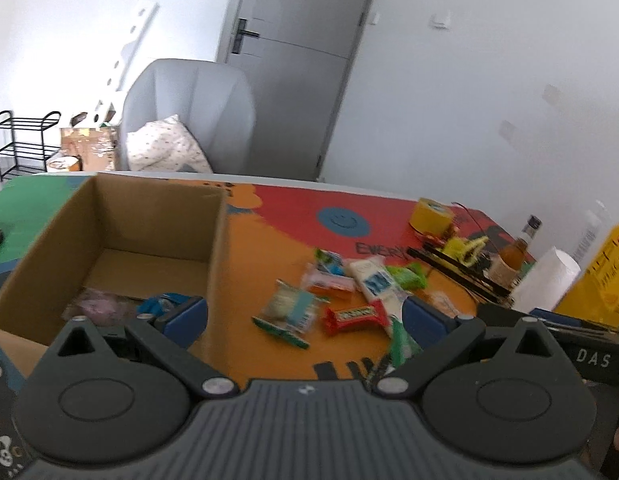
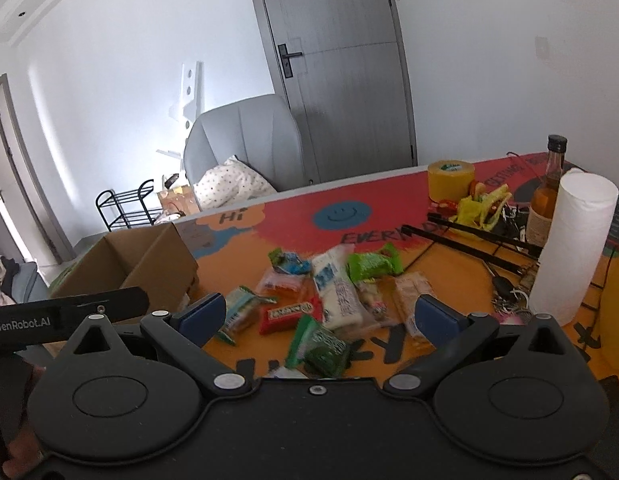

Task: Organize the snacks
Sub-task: 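Reach the left tool to the white sesame cake pack while the right tool reaches the green snack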

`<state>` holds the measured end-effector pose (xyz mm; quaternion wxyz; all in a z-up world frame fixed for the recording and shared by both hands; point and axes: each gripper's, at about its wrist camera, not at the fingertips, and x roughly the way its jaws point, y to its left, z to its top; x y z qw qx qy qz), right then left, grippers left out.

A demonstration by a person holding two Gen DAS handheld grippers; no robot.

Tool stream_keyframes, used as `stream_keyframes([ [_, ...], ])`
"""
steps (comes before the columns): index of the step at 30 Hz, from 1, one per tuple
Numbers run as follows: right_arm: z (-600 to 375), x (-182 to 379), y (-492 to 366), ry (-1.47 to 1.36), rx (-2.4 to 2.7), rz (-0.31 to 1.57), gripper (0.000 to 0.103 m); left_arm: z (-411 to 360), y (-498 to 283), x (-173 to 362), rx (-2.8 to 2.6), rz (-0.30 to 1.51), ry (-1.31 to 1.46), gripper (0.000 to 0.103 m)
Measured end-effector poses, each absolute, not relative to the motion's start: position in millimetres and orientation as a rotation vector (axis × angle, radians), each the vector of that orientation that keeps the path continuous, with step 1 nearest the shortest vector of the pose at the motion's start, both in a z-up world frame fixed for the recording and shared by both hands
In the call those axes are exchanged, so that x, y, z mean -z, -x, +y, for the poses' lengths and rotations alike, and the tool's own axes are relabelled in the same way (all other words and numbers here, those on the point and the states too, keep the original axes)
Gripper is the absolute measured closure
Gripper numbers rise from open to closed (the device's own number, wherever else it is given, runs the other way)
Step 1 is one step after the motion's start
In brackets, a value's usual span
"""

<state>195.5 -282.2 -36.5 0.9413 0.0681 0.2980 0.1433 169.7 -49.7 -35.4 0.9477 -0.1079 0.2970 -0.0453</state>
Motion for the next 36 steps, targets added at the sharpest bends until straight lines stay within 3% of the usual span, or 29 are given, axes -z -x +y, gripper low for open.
stream_keyframes([
  [9, -301.5, 59.9, -200.7, -0.194, -0.297, 0.679, 0.001, -79.3, -174.1, 52.4, 0.147, 0.638, 0.187, 0.001],
  [14, -312.1, 70.4, -203.9, -0.228, -0.296, 0.71, 0.011, -91.1, -176.8, 66.2, 0.189, 0.667, 0.185, 0.003],
  [24, -337.5, 86.0, -210.0, -0.251, -0.241, 0.752, 0.02, -118.6, -188.0, 92.4, 0.244, 0.747, 0.152, 0.003],
  [36, -346.9, 100.8, -215.9, -0.267, -0.244, 0.781, 0.02, -145.8, -199.9, 120.8, 0.258, 0.813, 0.08, 0.003],
])
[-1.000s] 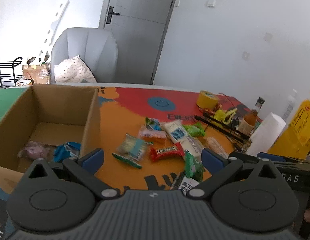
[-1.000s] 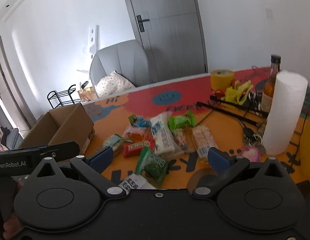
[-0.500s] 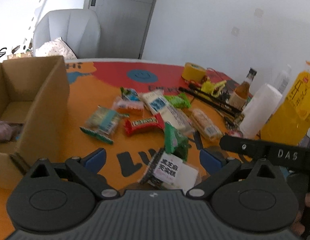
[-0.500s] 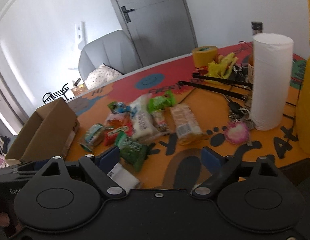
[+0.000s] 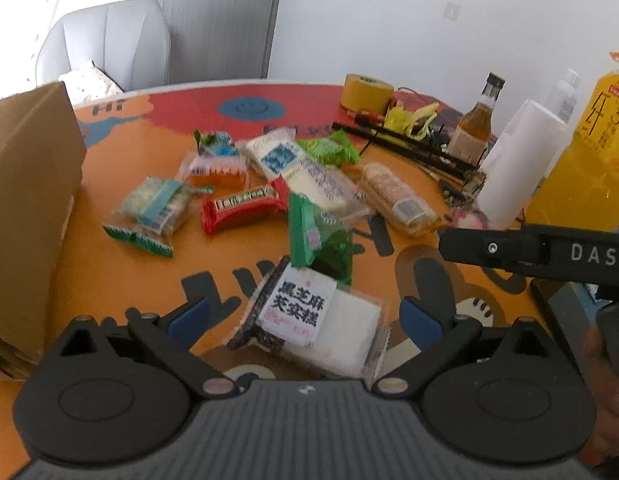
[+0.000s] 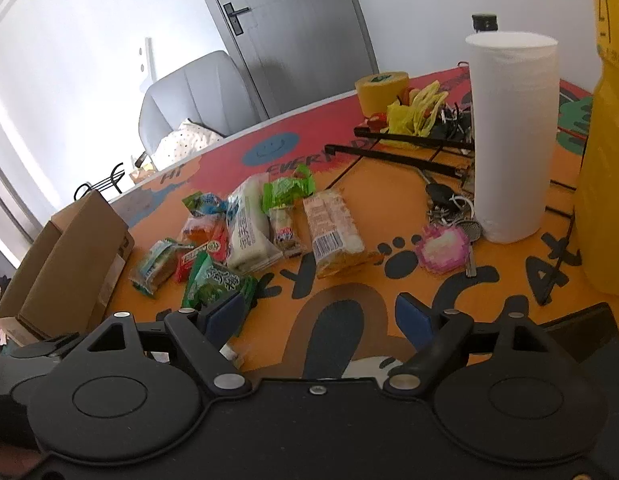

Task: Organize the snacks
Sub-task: 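Reach the left tool to the white sesame cake pack while the right tool reaches the green snack, then grasp the white sesame cake pack with the left tool while the right tool grasps the green snack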

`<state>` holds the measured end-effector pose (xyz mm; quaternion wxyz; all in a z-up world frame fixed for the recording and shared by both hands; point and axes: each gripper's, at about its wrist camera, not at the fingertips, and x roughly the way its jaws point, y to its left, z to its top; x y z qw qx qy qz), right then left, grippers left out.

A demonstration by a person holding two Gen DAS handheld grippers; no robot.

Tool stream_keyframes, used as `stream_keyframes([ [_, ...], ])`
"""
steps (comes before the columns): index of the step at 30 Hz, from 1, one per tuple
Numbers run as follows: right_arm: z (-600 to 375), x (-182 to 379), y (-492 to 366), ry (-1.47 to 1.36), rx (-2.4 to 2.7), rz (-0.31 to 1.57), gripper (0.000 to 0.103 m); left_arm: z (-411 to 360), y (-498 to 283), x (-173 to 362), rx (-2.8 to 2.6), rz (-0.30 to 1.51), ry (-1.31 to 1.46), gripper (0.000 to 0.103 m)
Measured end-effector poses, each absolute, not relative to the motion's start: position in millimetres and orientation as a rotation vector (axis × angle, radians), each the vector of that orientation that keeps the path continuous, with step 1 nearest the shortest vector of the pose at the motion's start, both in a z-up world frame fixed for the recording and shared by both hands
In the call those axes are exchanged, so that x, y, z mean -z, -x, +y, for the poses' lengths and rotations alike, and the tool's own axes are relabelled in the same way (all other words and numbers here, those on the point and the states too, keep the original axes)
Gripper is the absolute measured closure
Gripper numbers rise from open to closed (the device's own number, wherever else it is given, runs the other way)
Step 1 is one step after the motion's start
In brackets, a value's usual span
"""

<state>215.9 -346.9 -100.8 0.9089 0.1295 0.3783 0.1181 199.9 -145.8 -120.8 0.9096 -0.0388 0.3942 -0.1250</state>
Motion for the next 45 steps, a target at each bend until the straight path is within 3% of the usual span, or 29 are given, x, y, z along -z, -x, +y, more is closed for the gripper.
stream_keyframes([
  [7, -341.6, 108.1, -218.4, -0.27, -0.261, 0.794, 0.02, -150.3, -200.3, 132.2, 0.269, 0.824, 0.04, 0.006],
  [11, -337.8, 108.9, -220.5, -0.267, -0.268, 0.796, 0.02, -145.0, -198.8, 129.9, 0.267, 0.799, 0.05, 0.031],
  [15, -331.9, 108.3, -222.1, -0.258, -0.278, 0.791, 0.02, -136.0, -199.3, 125.3, 0.267, 0.798, 0.081, 0.044],
  [23, -312.8, 104.9, -228.6, -0.238, -0.318, 0.777, 0.02, -120.1, -196.9, 120.4, 0.251, 0.802, 0.114, 0.05],
  [45, -265.2, 121.2, -268.1, -0.202, -0.403, 0.81, 0.027, -82.1, -205.0, 110.8, 0.135, 0.747, 0.138, 0.05],
])
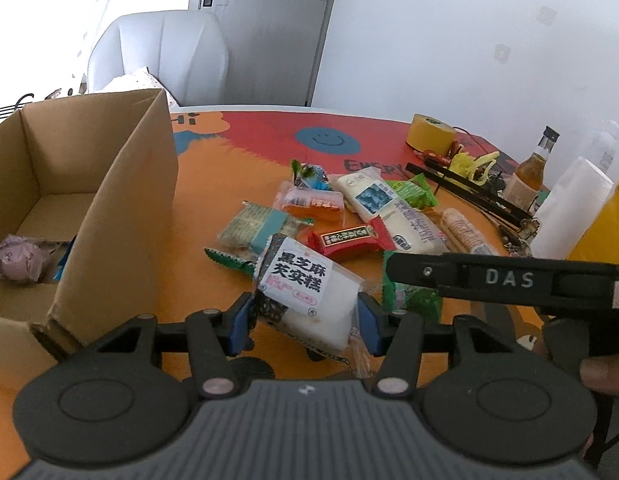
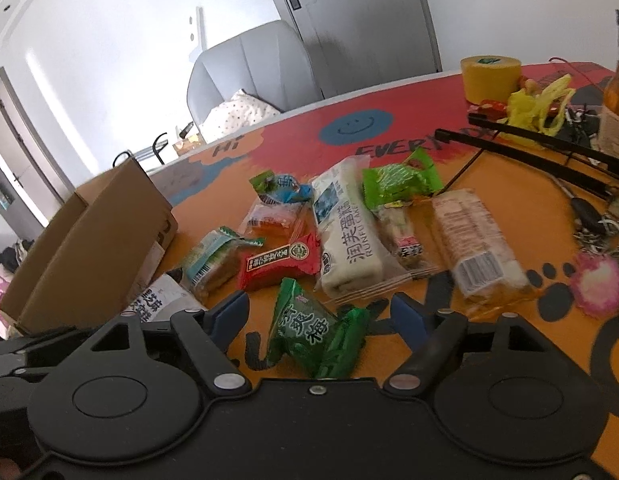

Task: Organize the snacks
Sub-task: 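Grasp the white sesame cake pack with the left tool while the right tool grasps the green snack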

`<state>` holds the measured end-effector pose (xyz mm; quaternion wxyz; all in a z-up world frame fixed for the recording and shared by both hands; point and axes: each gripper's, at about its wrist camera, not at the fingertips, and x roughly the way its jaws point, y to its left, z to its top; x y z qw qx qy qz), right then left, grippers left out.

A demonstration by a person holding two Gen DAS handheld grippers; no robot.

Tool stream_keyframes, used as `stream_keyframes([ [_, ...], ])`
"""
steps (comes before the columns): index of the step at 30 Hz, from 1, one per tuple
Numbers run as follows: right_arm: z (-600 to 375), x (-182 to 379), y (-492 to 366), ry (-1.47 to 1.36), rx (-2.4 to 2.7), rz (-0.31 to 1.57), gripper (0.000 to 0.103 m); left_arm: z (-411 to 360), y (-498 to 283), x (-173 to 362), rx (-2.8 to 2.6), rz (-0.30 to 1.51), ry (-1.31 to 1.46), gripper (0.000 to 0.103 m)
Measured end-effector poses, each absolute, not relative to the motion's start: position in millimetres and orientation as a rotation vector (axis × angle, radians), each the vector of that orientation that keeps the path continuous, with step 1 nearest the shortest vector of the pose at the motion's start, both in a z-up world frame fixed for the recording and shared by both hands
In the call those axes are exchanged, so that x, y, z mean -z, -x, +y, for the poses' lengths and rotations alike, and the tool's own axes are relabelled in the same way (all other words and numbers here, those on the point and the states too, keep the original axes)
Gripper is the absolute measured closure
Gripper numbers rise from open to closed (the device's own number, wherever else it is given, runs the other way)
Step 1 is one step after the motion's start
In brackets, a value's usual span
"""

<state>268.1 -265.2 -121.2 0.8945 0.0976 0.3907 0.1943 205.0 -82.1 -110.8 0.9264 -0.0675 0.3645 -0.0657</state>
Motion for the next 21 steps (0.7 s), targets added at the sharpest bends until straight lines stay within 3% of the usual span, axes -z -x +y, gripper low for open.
stream_keyframes([
  [4, -259.8, 124.1, -266.4, -0.153, -0.396, 0.807, 0.033, -80.8, -207.3, 114.2, 0.133, 0.756, 0.14, 0.05],
  [6, -260.1, 122.7, -264.2, -0.112, -0.375, 0.806, 0.057, -81.3, -207.6, 115.5, 0.135, 0.759, 0.14, 0.05],
  [8, -263.5, 121.2, -263.7, -0.13, -0.402, 0.829, 0.067, -81.4, -208.2, 116.3, 0.136, 0.762, 0.144, 0.05],
  [21, -271.2, 99.9, -244.8, -0.134, -0.397, 0.769, 0.074, -79.1, -200.5, 99.1, 0.138, 0.714, 0.154, 0.05],
])
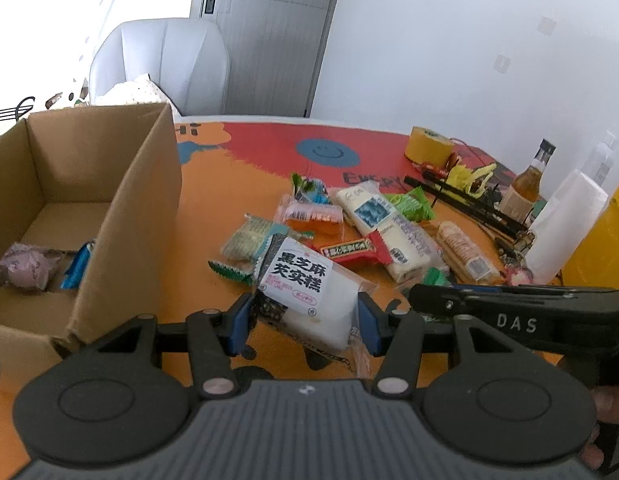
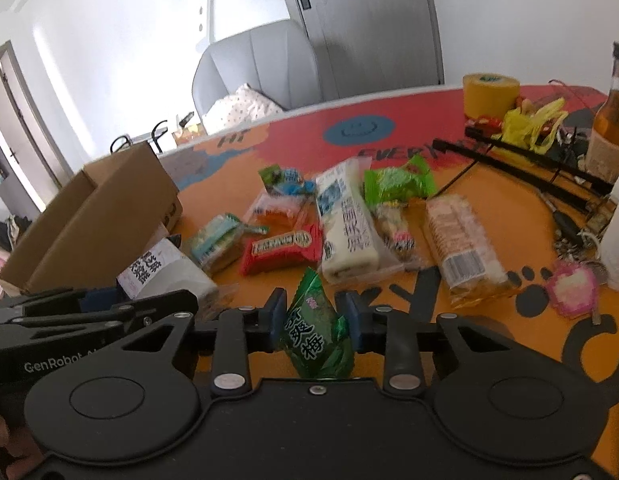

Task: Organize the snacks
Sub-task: 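Grasp the white sesame cake pack with the left tool while the right tool grasps the green snack, then carry the white pack and green snack over the cardboard box with both tools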

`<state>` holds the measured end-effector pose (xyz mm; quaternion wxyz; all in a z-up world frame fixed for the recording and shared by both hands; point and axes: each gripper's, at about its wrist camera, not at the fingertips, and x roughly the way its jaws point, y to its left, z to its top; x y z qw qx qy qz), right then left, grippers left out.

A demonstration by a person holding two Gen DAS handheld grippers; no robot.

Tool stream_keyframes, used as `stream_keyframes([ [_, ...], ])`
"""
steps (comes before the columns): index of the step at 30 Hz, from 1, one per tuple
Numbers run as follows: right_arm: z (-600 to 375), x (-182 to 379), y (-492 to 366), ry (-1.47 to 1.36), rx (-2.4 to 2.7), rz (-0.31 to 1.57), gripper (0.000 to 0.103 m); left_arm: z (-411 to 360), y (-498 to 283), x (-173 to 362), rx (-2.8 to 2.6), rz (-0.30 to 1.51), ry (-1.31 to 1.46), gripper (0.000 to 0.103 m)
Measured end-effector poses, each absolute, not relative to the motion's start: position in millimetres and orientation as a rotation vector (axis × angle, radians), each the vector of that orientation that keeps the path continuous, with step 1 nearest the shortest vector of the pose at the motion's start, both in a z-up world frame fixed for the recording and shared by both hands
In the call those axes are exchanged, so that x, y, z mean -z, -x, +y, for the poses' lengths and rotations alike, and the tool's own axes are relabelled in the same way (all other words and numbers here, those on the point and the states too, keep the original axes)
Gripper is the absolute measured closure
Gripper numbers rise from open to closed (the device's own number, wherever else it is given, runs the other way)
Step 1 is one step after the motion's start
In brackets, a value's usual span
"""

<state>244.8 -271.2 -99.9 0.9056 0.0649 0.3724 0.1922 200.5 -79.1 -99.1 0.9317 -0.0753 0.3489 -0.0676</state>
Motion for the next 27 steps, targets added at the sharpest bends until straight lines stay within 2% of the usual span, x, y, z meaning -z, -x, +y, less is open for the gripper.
stream_keyframes([
  [5, -268.9, 81.2, -238.6, -0.14, -0.409, 0.726, 0.079, -76.4, -195.7, 84.7, 0.14, 0.676, 0.158, 0.05],
  [6, -267.9, 77.6, -238.4, -0.141, -0.412, 0.717, 0.082, -75.7, -195.1, 81.5, 0.139, 0.669, 0.158, 0.05],
  [7, -267.0, 74.0, -238.6, -0.142, -0.416, 0.71, 0.09, -75.0, -194.4, 78.2, 0.139, 0.661, 0.158, 0.05],
  [11, -262.8, 62.9, -239.0, -0.142, -0.43, 0.681, 0.103, -71.0, -191.6, 62.0, 0.134, 0.618, 0.155, 0.05],
  [21, -249.0, 58.7, -237.1, -0.124, -0.455, 0.678, 0.103, -57.3, -186.2, 44.8, 0.104, 0.566, 0.154, 0.05],
  [22, -247.9, 61.8, -238.0, -0.125, -0.453, 0.689, 0.102, -56.0, -185.7, 45.0, 0.102, 0.566, 0.155, 0.05],
  [26, -242.2, 72.9, -240.3, -0.119, -0.453, 0.715, 0.071, -51.2, -185.5, 45.1, 0.089, 0.568, 0.16, 0.05],
  [27, -240.1, 75.5, -242.2, -0.121, -0.458, 0.723, 0.067, -49.9, -185.5, 44.2, 0.086, 0.566, 0.161, 0.05],
])
